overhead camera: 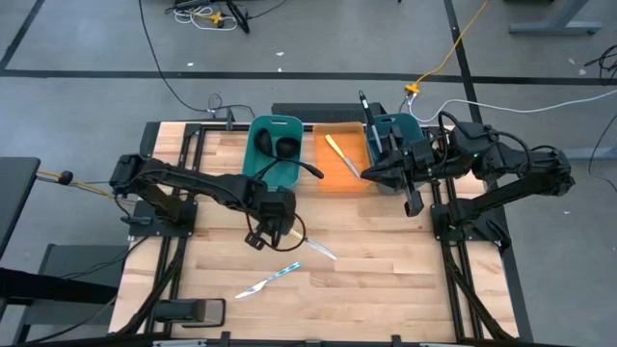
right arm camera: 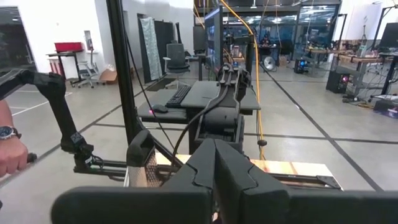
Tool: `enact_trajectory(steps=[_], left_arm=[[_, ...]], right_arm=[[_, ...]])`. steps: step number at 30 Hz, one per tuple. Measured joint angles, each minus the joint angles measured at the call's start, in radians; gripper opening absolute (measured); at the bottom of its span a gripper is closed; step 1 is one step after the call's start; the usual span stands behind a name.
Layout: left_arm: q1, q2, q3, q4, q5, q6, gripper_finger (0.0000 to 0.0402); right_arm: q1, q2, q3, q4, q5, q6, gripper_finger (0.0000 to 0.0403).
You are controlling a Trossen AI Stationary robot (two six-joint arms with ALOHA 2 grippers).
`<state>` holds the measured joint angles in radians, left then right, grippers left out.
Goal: Pick & Place Kitchen Items
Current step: Put the yellow table knife into the orange bin
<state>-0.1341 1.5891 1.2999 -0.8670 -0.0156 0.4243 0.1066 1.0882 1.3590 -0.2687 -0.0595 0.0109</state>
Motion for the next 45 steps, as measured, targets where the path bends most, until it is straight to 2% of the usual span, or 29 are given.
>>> enact_trajectory(steps=[20, 32, 45], left_arm=[[0.0, -0.169, 0.0, -0.002, -0.018, -0.09, 0.0086], [0.0, -0.299, 0.0, 0.084, -0.018, -0.174, 0.0086], [0.002, -0.348, 0.0, 0.175, -0.052, -0.202, 0.0086]], right_arm=[[0.0, 0.0, 0.0, 0.003, 0.0, 0.007, 0.0009], [0.0, 0.0, 0.0, 0.003, 0.001, 0.0, 0.0009], [0.0, 0.0, 0.0, 0.006, 0.001, 0.0, 0.0009]])
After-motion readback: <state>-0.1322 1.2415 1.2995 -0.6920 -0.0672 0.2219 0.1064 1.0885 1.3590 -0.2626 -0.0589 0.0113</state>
